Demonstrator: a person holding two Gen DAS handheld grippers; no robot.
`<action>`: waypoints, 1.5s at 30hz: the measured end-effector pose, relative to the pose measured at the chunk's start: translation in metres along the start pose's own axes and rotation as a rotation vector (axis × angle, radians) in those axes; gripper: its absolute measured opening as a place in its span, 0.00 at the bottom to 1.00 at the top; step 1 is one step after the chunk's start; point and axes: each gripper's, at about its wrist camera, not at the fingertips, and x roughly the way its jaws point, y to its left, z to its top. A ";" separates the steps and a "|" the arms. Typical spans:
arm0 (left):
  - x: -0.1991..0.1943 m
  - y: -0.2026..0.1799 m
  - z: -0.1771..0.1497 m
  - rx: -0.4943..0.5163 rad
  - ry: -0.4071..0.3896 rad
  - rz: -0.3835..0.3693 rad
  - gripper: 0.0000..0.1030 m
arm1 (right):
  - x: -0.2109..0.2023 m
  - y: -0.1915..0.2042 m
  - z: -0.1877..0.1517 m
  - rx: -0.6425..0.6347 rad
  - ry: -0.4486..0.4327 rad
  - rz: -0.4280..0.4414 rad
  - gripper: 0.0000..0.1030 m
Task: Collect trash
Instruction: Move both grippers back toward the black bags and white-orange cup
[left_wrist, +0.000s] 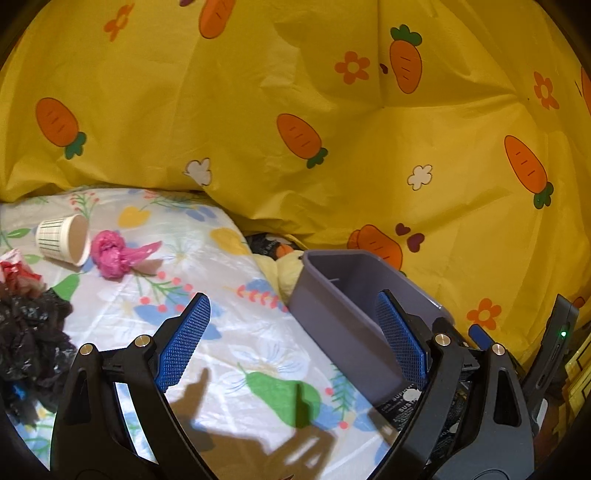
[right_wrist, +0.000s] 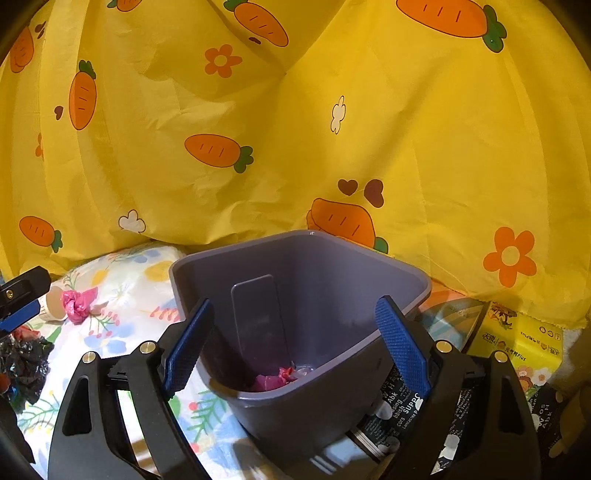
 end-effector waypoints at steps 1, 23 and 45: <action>-0.008 0.005 -0.002 -0.005 -0.007 0.019 0.87 | -0.001 0.003 -0.001 -0.001 0.001 0.009 0.83; -0.129 0.104 -0.041 -0.072 -0.130 0.362 0.87 | -0.047 0.137 -0.034 -0.113 0.020 0.317 0.83; -0.186 0.205 -0.056 -0.224 -0.167 0.507 0.87 | -0.045 0.292 -0.064 -0.308 0.155 0.601 0.83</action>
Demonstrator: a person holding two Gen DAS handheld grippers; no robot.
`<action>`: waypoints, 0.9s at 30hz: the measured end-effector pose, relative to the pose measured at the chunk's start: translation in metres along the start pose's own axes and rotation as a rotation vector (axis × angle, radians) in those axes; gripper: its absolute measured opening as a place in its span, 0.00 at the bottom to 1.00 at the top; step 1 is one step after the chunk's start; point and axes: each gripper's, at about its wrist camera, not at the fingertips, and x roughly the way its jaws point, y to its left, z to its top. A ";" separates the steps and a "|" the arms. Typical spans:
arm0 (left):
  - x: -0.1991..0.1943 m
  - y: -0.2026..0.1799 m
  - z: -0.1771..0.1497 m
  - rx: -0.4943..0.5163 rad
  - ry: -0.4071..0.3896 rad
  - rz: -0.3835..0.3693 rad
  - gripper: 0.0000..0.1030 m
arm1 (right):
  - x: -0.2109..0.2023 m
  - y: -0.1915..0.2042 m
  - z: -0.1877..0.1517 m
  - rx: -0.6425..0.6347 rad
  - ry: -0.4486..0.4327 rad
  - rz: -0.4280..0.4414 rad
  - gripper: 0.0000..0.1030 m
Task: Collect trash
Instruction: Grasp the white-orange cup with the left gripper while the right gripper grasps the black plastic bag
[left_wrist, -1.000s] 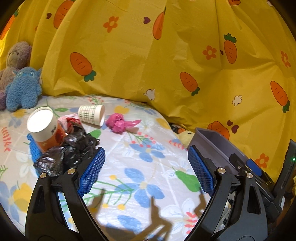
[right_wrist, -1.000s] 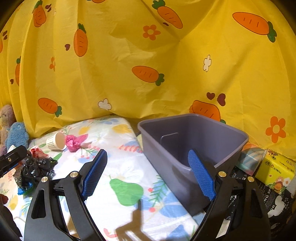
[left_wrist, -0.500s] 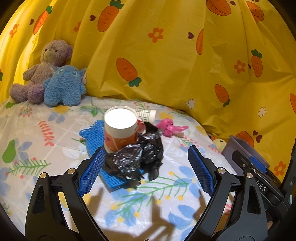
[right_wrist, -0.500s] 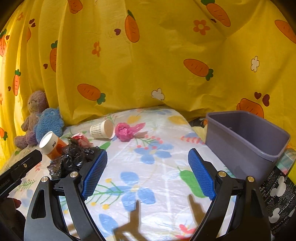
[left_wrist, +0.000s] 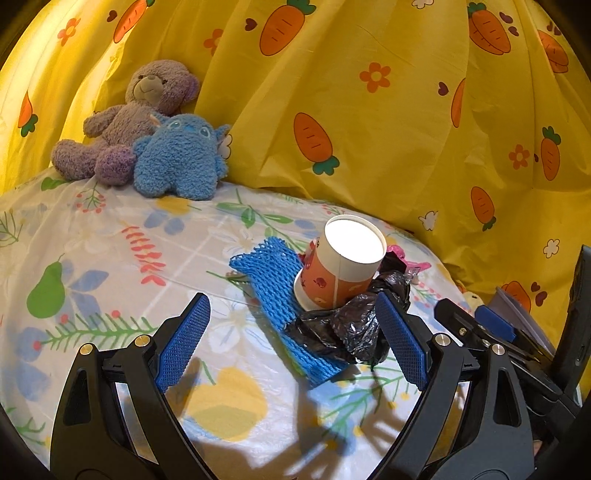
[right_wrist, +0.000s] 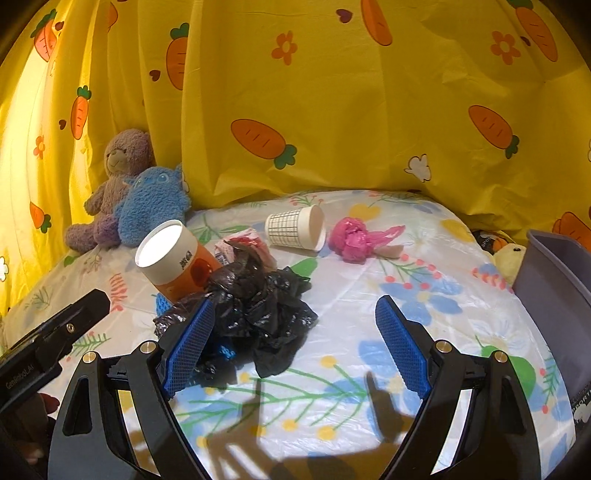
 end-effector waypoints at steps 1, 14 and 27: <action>0.001 0.000 0.000 0.002 0.001 0.001 0.87 | 0.006 0.003 0.003 -0.005 0.008 0.011 0.82; 0.018 -0.003 -0.001 0.028 0.022 -0.042 0.87 | 0.061 0.013 0.004 -0.031 0.148 0.120 0.35; 0.056 -0.035 0.002 0.112 0.056 -0.054 0.83 | 0.004 -0.035 -0.017 0.051 0.042 0.085 0.29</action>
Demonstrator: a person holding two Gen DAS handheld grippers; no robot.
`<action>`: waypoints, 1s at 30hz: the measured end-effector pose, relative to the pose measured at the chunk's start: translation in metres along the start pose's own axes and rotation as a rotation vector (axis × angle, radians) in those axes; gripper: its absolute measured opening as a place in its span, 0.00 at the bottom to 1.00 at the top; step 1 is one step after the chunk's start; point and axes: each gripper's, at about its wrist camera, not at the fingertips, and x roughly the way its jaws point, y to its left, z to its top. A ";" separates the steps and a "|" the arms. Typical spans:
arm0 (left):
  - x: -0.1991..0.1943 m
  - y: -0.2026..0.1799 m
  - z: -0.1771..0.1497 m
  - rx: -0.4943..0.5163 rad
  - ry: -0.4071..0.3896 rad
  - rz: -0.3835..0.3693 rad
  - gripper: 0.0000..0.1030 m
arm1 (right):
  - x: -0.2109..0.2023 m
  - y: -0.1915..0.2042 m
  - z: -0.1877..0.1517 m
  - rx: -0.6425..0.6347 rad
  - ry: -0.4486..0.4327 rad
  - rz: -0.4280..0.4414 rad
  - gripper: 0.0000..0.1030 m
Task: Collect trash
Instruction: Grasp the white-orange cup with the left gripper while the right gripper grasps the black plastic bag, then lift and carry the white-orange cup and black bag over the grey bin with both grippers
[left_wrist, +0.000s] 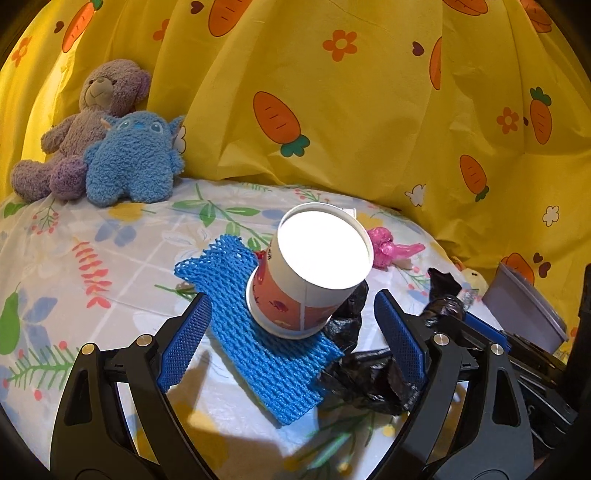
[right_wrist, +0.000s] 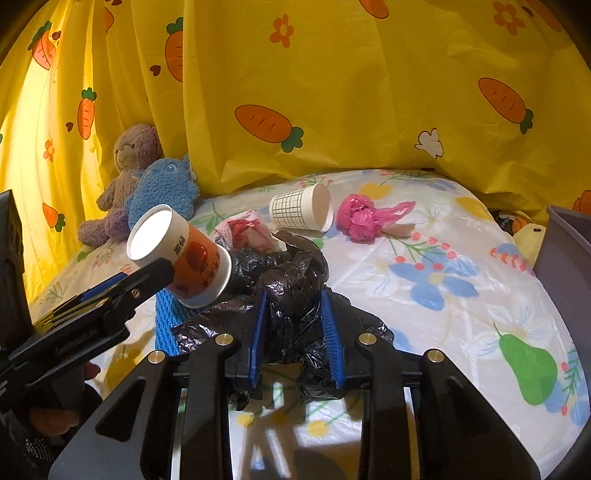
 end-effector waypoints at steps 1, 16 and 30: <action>0.003 0.001 0.001 -0.006 0.004 -0.003 0.78 | -0.004 -0.003 -0.002 0.009 -0.002 -0.002 0.29; 0.003 0.012 0.009 -0.052 0.002 -0.051 0.15 | -0.024 -0.019 -0.010 0.050 -0.026 -0.003 0.29; 0.010 0.006 0.006 0.014 0.010 -0.015 0.75 | -0.034 -0.026 -0.015 0.081 -0.028 -0.003 0.30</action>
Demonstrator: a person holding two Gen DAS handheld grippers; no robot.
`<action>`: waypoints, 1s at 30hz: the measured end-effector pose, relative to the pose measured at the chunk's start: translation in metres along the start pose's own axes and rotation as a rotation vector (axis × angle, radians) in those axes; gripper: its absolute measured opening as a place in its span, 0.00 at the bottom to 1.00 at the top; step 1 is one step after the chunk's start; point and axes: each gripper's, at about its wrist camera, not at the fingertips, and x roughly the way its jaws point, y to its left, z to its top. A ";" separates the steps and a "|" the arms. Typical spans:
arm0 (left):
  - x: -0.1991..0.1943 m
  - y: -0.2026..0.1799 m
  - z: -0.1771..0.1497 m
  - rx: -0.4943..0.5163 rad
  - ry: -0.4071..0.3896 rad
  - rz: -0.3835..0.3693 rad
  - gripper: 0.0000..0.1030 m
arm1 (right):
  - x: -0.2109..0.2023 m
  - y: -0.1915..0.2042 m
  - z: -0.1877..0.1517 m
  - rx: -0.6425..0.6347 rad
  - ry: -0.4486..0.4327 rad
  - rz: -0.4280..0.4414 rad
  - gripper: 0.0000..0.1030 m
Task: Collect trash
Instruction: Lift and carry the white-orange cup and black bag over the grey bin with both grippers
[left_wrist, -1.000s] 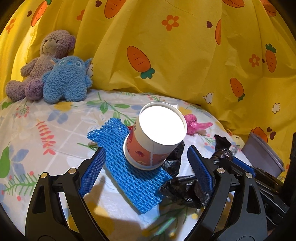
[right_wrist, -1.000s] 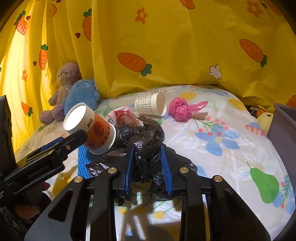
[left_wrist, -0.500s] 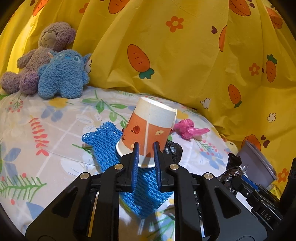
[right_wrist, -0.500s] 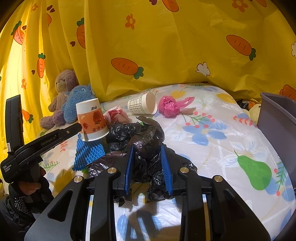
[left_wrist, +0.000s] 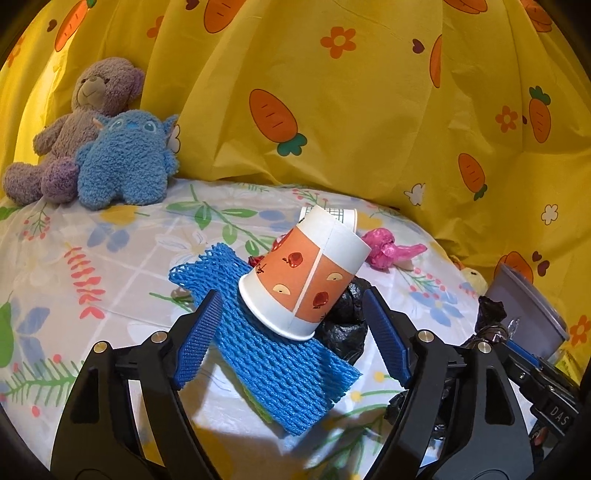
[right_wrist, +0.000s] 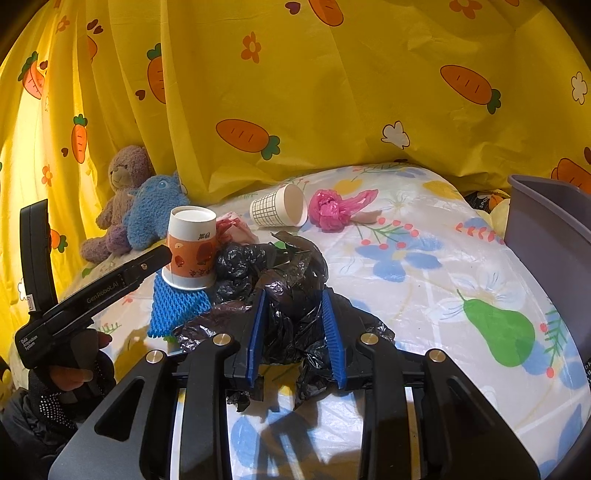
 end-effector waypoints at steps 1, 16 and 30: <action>0.003 0.000 0.002 0.003 0.007 0.007 0.75 | -0.001 0.000 0.000 0.000 0.000 0.000 0.30; 0.042 -0.026 0.021 0.153 0.083 0.021 0.71 | 0.005 -0.002 0.000 -0.001 0.014 0.006 0.31; -0.009 0.005 0.024 -0.011 -0.019 -0.046 0.57 | -0.003 -0.002 0.000 -0.003 -0.007 -0.007 0.31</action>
